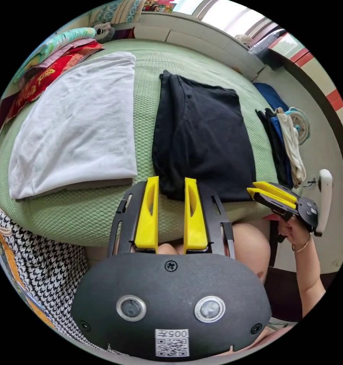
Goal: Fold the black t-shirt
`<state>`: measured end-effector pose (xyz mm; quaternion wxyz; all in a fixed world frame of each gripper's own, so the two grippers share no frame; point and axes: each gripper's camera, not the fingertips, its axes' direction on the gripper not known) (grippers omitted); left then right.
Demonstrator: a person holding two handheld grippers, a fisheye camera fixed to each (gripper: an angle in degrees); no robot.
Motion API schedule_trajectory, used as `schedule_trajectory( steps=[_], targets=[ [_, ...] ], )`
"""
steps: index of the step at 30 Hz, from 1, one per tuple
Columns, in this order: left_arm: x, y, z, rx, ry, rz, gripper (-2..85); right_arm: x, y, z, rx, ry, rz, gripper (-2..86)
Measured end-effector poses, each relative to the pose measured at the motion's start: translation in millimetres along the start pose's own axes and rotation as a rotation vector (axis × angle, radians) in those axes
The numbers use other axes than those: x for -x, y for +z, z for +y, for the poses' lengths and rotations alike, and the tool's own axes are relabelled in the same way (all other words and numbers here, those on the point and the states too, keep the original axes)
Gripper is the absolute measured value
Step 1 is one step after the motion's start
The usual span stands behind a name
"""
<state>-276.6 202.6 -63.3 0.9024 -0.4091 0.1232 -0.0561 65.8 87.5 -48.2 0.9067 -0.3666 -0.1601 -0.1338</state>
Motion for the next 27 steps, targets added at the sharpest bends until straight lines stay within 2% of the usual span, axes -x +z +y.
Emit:
schedule_trajectory(
  steps=[3,10,15,20,24,27],
  targets=[
    [-3.8,-17.6,8.1,-0.05,0.001,-0.019,11.2,-4.1,-15.7,-3.4,0.034,-0.009,-0.007,9.4],
    [-12.4,-20.0,-11.8,-0.072,0.017,0.0,14.2,-48.7,-54.3,-60.2,-0.235,0.057,-0.032,12.2],
    [-22.8,2.3,-20.1,-0.009,0.038,0.019,16.0,-76.6,-20.3,-121.6,-0.156,0.132,-0.054,13.9],
    [-37.0,8.3,-21.6,-0.007,0.042,-0.055,15.4,-89.9,5.1,-158.7,-0.147,0.152,-0.027,13.6],
    [-44.5,6.2,-30.5,0.027,0.054,-0.034,12.4,-84.2,19.5,-165.6,-0.133,0.146,-0.016,12.3],
    [-44.0,5.2,-35.4,0.048,0.042,0.043,7.3,-67.7,14.7,-157.5,-0.173,0.127,-0.03,6.4]
  ],
)
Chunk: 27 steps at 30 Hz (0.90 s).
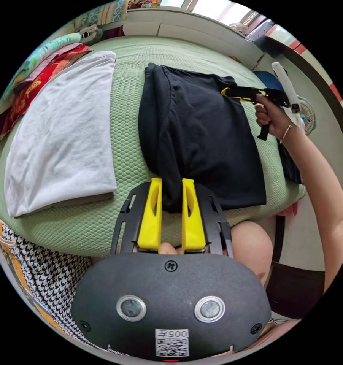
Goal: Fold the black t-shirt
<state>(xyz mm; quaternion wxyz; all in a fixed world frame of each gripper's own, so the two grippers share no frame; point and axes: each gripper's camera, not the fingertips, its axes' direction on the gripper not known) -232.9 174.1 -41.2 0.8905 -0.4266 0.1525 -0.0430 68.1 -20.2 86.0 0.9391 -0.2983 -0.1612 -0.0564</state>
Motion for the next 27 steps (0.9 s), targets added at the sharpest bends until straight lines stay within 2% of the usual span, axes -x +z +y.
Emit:
schedule_trajectory(
  steps=[1,3,7,15,23,27],
  targets=[
    [-2.2,-3.7,-0.5,0.004,0.01,0.002,6.4,6.7,-5.4,3.5,-0.007,-0.003,0.043,2.4],
    [-8.0,-14.1,2.3,-0.015,0.023,-0.003,6.0,15.8,-18.7,8.4,-0.027,-0.032,0.068,0.0],
    [-30.5,-53.5,14.4,-0.094,0.065,0.0,5.6,24.9,-73.4,13.9,-0.068,-0.049,0.057,-0.9],
    [-107.1,-118.7,50.2,-0.228,0.215,0.054,5.6,27.3,-200.4,46.9,-0.185,-0.083,0.185,-1.5],
    [-210.3,-156.2,54.0,-0.321,0.379,0.189,5.6,-41.3,-333.9,70.8,-0.279,0.016,0.354,-1.5],
    [-271.7,-146.6,32.9,-0.307,0.44,0.249,5.5,-79.3,-358.6,61.1,-0.253,0.071,0.474,-1.5]
  ],
)
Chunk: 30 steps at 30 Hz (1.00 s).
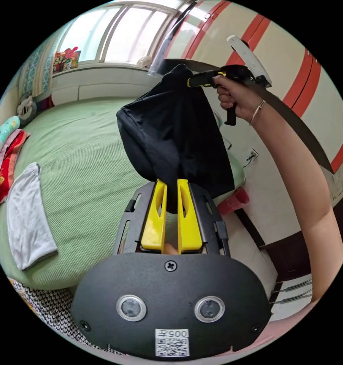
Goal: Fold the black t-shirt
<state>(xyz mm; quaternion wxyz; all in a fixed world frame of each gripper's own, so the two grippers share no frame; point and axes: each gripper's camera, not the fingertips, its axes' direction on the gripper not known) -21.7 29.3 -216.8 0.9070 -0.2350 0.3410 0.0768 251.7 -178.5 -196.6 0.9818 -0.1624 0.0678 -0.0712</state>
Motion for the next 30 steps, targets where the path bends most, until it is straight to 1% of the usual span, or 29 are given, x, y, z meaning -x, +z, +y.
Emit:
schedule_trajectory(
  steps=[2,5,6,7,9,10,12,14,17,19,23,26,28,30],
  targets=[
    [-16.7,19.1,-12.5,0.007,0.015,0.03,5.5,-27.5,21.8,-9.0,0.065,0.078,0.052,-1.3],
    [-35.0,65.2,-26.3,0.041,-0.017,-0.002,5.7,-51.3,69.8,-9.8,0.143,0.161,0.087,0.6],
    [-37.4,89.9,-28.0,0.085,-0.04,-0.018,5.7,-54.7,81.7,-7.6,0.173,0.182,0.104,1.6],
    [-36.6,116.8,-26.4,0.168,-0.066,-0.012,5.9,-60.6,105.7,0.5,0.246,0.234,0.13,3.8],
    [-34.3,141.6,-18.3,0.264,-0.066,0.009,6.0,-63.0,139.3,20.7,0.369,0.292,0.101,7.2],
    [-33.4,140.6,-11.2,0.229,-0.034,0.017,6.1,-58.0,155.3,36.9,0.413,0.287,0.034,8.8],
    [-30.4,130.6,-4.1,0.183,0.003,0.044,6.3,-46.3,164.5,60.7,0.387,0.268,-0.045,9.5],
    [-27.3,123.5,0.1,0.193,0.016,0.052,6.4,-30.2,168.2,88.5,0.324,0.238,-0.145,10.3],
    [-27.0,108.8,11.8,0.19,0.044,0.062,6.2,-21.7,188.3,110.3,0.311,0.286,-0.195,11.5],
    [-27.0,92.5,24.2,0.194,0.075,0.0,5.3,-21.4,197.0,114.7,0.292,0.288,-0.2,11.7],
    [-7.0,56.6,45.0,0.157,0.036,-0.072,3.2,-21.5,189.8,99.6,0.364,0.281,-0.173,11.8],
    [22.0,26.8,61.2,0.13,-0.041,-0.153,3.9,-6.2,158.3,104.2,0.263,0.216,-0.244,12.0],
    [46.1,7.1,74.7,0.128,-0.11,-0.197,3.9,6.3,149.9,114.7,0.259,0.192,-0.284,12.4],
    [63.0,-7.7,85.8,0.125,-0.167,-0.209,3.7,19.1,151.1,128.3,0.275,0.177,-0.26,12.3]
  ],
)
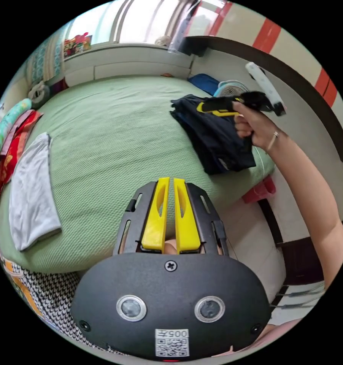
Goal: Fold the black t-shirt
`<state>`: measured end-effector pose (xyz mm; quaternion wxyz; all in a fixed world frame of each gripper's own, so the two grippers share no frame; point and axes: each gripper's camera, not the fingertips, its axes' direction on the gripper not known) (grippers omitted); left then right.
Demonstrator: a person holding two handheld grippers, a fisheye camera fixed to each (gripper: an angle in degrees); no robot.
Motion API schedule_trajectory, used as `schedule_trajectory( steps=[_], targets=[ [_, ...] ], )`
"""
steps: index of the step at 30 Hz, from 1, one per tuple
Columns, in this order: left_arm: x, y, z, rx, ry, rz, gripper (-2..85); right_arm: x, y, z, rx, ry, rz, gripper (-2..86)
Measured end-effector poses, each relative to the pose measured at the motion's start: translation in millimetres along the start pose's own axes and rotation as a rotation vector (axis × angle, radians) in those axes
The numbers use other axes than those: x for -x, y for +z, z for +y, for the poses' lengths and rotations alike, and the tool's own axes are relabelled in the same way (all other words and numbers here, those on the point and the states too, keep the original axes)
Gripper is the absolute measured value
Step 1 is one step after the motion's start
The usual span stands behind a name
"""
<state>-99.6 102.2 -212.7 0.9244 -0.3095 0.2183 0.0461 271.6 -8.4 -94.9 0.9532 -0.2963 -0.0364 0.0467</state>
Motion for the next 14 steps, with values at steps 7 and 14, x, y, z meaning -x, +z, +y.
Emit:
schedule_trajectory(
  steps=[7,14],
  targets=[
    [69.0,-54.5,29.1,-0.029,-0.125,-0.114,3.8,41.0,4.6,20.2,0.022,-0.062,-0.044,13.5],
    [140.7,-115.0,13.8,-0.138,-0.29,-0.28,5.1,179.0,1.1,28.2,-0.039,-0.324,-0.283,15.3]
  ],
)
